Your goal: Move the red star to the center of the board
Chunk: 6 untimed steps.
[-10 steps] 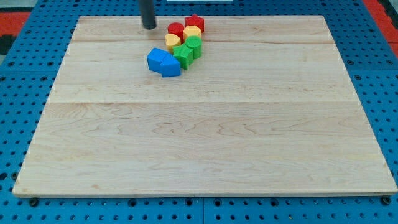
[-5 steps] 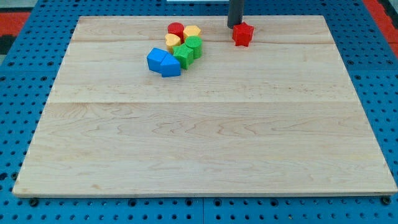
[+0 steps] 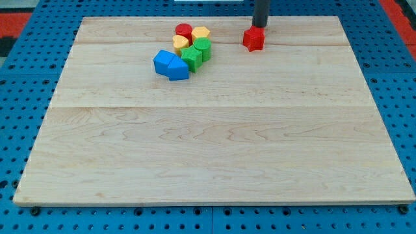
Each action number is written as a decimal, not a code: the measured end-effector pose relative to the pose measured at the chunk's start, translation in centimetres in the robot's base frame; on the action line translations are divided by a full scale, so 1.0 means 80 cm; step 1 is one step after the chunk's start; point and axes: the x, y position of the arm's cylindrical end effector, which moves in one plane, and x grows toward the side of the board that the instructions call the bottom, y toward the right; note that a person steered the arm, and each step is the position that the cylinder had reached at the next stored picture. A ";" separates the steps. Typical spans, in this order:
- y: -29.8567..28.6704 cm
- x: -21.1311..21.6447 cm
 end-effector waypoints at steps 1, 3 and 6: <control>-0.030 0.082; -0.146 0.209; -0.085 0.208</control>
